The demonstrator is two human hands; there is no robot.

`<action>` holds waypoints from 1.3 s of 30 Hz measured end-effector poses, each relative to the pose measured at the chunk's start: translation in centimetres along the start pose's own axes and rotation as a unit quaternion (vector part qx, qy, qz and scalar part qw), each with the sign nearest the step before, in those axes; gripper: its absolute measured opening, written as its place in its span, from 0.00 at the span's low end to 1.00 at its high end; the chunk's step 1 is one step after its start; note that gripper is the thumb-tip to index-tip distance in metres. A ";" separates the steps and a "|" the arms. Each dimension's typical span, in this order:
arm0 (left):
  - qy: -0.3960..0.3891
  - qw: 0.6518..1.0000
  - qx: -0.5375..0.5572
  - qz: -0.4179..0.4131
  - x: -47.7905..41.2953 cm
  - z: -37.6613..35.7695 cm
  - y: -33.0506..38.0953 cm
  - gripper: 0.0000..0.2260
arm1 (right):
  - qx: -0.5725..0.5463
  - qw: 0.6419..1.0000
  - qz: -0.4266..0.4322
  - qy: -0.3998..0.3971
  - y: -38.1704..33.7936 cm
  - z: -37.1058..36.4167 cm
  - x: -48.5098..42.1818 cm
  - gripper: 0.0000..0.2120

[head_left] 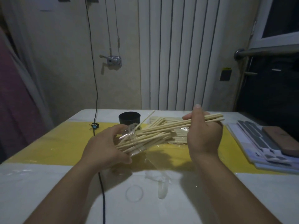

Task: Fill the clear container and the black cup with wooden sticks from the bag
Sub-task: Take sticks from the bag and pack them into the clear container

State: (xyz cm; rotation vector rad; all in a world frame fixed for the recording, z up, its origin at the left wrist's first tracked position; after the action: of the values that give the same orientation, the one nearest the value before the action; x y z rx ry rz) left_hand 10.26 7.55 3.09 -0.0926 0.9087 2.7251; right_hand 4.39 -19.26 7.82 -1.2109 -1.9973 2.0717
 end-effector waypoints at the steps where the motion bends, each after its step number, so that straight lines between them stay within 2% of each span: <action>1: -0.002 1.000 -0.014 -0.002 0.0 -0.1 0.2 0.47 | 0.000 1.000 -0.020 0.002 0.3 0.2 -0.2 0.22; 5: -0.005 0.999 -0.039 -0.007 0.1 -0.3 0.6 0.47 | 0.004 0.992 -0.112 -0.054 1.8 -0.4 -0.4 0.21; 7: -0.005 0.999 -0.046 -0.009 0.2 -0.2 0.7 0.47 | 0.017 0.982 -0.136 -0.131 2.4 -1.5 -0.2 0.16; 9: -0.006 0.999 -0.051 -0.011 0.3 -0.2 0.8 0.47 | -0.008 0.964 -0.145 -0.223 2.8 -3.1 0.4 0.06; 11: -0.009 0.998 -0.054 -0.010 0.4 -0.2 0.9 0.48 | -0.069 0.950 -0.159 -0.259 3.2 -4.0 0.9 0.12; 12: -0.009 0.998 -0.056 -0.009 0.4 -0.2 0.9 0.48 | -0.103 0.951 -0.165 -0.239 3.2 -3.9 0.9 0.12; 14: -0.009 0.998 -0.058 -0.008 0.4 -0.2 1.0 0.48 | -0.138 0.964 -0.159 -0.163 3.2 -3.0 0.4 0.05; 16: -0.009 0.998 -0.057 -0.009 0.5 -0.2 1.0 0.48 | -0.112 0.975 -0.140 -0.128 3.1 -2.5 0.2 0.10; 17: -0.009 0.998 -0.057 -0.009 0.4 -0.2 1.0 0.48 | -0.053 0.980 -0.117 -0.152 2.9 -2.7 0.2 0.11; 19: -0.009 0.998 -0.057 -0.007 0.4 -0.2 0.9 0.48 | 0.065 0.965 -0.066 -0.244 2.7 -4.2 0.8 0.12; 20: -0.009 0.998 -0.057 -0.007 0.3 -0.2 0.9 0.49 | 0.084 0.958 -0.052 -0.269 2.8 -4.7 1.1 0.12; 24: -0.007 0.998 -0.059 -0.008 0.3 -0.1 0.9 0.49 | 0.038 0.961 -0.065 -0.268 2.9 -4.3 0.9 0.15; 26: -0.009 0.998 -0.062 -0.010 0.4 -0.1 1.0 0.49 | 0.014 0.949 -0.061 -0.310 2.9 -4.6 1.0 0.18; 28: -0.011 0.998 -0.065 -0.013 0.4 -0.2 1.1 0.48 | 0.028 0.933 -0.042 -0.357 2.6 -5.1 1.4 0.16; 31: -0.011 0.998 -0.062 -0.013 0.3 -0.2 1.0 0.48 | 0.095 0.947 0.004 -0.307 2.5 -4.7 1.2 0.09; 34: -0.007 0.998 -0.056 -0.015 0.4 -0.2 0.9 0.48 | 0.150 0.955 0.011 -0.255 2.6 -4.0 0.8 0.09; 39: 0.003 0.999 -0.028 -0.015 0.4 0.0 0.7 0.48 | 0.081 0.958 -0.033 -0.272 2.4 -3.9 0.6 0.12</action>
State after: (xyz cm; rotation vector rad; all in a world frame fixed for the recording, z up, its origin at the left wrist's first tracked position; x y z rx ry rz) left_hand 9.70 7.13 3.40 -0.1250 0.8272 2.7241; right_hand 7.20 -16.15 5.90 -0.5743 -1.9469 2.6844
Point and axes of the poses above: each hand's wrist, its own x-axis away from the middle knuckle, its own z-axis out of the back of the hand, y = z × x, the point moved 6 cm from there along -x, towards the middle knuckle, and after that the axes turned 12 degrees about -y, right-handed, at the moved point
